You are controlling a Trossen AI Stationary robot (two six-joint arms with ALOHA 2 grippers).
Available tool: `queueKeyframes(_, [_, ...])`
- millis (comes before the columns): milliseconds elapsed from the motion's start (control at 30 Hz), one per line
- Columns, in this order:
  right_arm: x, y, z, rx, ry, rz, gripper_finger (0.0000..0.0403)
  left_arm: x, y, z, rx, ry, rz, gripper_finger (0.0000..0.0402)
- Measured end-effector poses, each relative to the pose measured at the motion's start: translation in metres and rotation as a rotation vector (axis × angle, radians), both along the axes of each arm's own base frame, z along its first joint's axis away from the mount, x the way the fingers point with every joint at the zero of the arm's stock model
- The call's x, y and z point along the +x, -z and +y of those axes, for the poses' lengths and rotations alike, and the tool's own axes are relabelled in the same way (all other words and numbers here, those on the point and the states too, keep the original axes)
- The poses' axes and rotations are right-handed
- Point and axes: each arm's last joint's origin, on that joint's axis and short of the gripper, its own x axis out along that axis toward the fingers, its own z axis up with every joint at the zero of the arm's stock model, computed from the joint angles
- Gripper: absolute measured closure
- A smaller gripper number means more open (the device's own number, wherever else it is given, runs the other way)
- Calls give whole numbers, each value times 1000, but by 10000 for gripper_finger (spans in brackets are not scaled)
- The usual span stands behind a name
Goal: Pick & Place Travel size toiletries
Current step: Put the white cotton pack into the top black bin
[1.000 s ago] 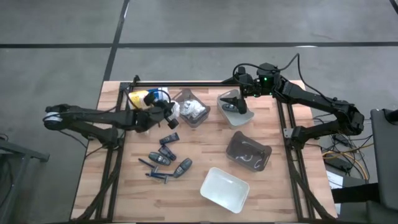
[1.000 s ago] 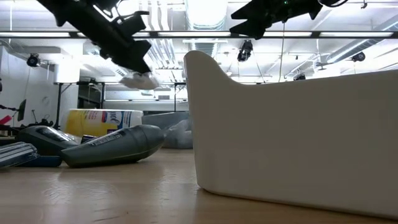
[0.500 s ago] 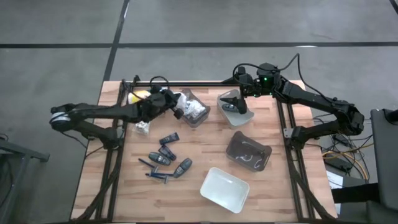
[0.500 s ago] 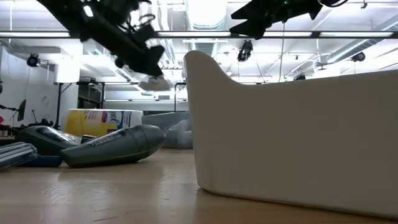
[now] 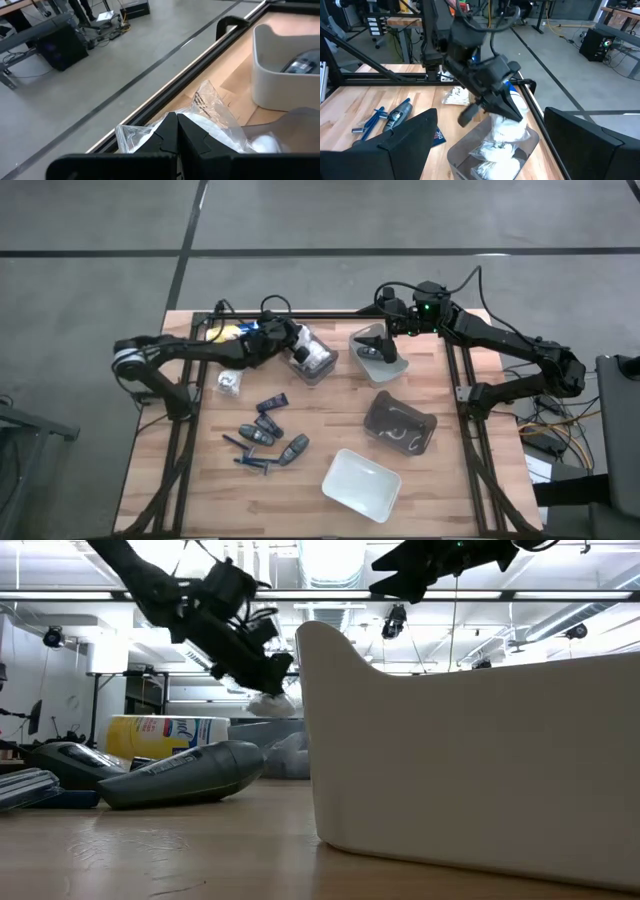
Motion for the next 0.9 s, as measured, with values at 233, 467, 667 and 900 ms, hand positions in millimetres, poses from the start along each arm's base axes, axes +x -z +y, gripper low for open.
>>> queueKeyframes(233, [0,0,0,0,0,0,39,12,20,9,-19,-10,38,399])
queueKeyframes(467, [0,0,0,0,0,0,39,12,21,10,-38,-27,10,389])
queueKeyframes(667, [0,0,0,0,0,0,39,11,18,9,-41,-18,1,329])
queueKeyframes(900, [0,0,0,0,0,0,39,11,15,3,-47,-5,4,261])
